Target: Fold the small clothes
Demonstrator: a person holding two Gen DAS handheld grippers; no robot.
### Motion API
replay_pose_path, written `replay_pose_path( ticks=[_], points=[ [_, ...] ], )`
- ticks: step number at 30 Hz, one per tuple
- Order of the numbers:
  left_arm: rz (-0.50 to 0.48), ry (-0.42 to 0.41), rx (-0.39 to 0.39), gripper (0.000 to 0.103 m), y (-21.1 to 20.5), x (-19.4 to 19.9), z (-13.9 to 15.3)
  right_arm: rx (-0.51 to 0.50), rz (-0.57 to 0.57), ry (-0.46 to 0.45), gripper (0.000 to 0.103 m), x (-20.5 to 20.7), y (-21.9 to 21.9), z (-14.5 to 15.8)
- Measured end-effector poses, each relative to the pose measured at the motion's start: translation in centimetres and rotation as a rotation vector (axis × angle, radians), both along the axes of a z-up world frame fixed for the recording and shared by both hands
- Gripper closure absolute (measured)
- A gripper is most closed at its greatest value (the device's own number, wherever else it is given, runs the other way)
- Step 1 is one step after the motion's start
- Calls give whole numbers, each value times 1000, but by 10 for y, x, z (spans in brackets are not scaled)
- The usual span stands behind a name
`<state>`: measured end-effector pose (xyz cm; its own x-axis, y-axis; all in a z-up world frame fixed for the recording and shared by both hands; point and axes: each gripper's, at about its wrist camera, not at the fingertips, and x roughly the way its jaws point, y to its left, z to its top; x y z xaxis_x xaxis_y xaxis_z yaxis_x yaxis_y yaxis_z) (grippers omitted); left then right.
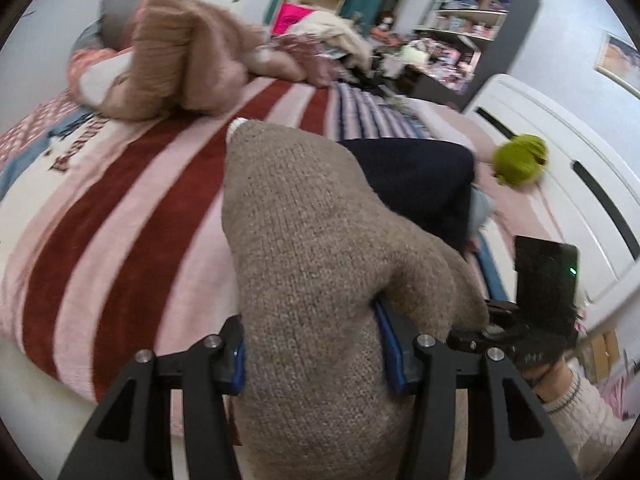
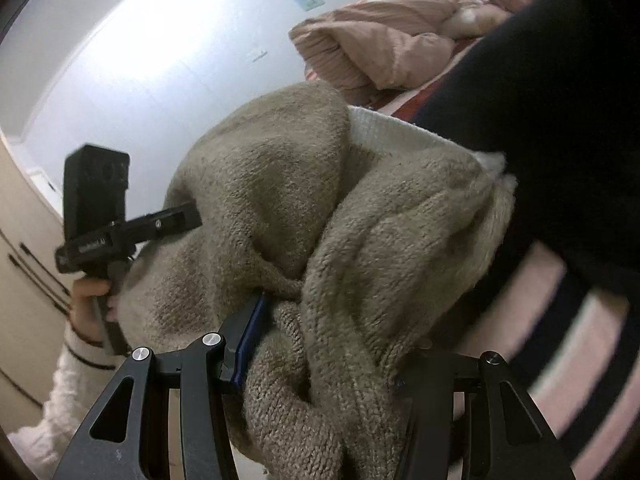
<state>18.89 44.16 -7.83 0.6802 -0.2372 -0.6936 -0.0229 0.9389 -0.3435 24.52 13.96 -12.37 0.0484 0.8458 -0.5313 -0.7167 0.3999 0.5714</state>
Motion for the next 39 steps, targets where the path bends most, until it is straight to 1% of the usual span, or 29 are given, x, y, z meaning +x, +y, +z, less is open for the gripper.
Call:
replay_pose_path(
  ticks=[1, 3, 9, 11, 13, 17, 19, 20, 24, 25, 28, 31, 33, 35, 36, 37, 39],
  points=[
    [13, 7, -1, 55, 8, 2, -4, -21, 4, -13, 58, 1, 13, -2],
    [41, 17, -8, 55, 20, 15, -12, -43, 10, -18, 58, 3, 27, -5],
    [101, 74, -17, 55, 40, 47, -45, -98, 4, -22, 59, 13, 45, -22],
    [115, 86, -33, 54, 47, 50, -54, -103, 5, -23, 59, 18, 43, -23],
    [124, 84, -47, 54, 47, 43, -56, -110, 10, -26, 59, 17, 40, -24],
    [130, 83, -32, 53, 43, 37, -55, -142, 29, -75, 59, 10, 38, -19],
    [140, 88, -28, 52, 42, 37, -53, -141, 28, -66, 59, 8, 33, -19],
    [146, 91, -23, 51, 40, 36, -51, -141, 26, -64, 59, 13, 47, -18],
    [176, 88, 22, 49, 31, 28, -42, -147, 23, -72, 59, 15, 47, -16],
    [178, 91, 33, 48, 29, 27, -41, -148, 18, -77, 59, 23, 59, -19],
    [195, 102, 86, 48, 21, 20, -35, -144, 0, -93, 59, 22, 51, -15],
    [233, 88, 142, 49, 16, 8, -23, -146, -7, -102, 59, 20, 41, -11],
    [233, 63, 147, 49, 11, -1, -12, -146, -10, -125, 59, 14, 32, -5],
    [235, 50, 184, 49, 0, -9, -3, -132, -12, -132, 59, 8, 23, 1],
    [231, 37, 223, 49, -11, -14, 2, -126, -14, -135, 59, 5, 18, 4],
    [223, 26, 245, 49, -21, -18, 6, -123, -20, -145, 59, 2, 12, 7],
    [206, -3, 257, 49, -41, -25, 14, -123, -35, -187, 59, -7, -2, 14]
  ],
)
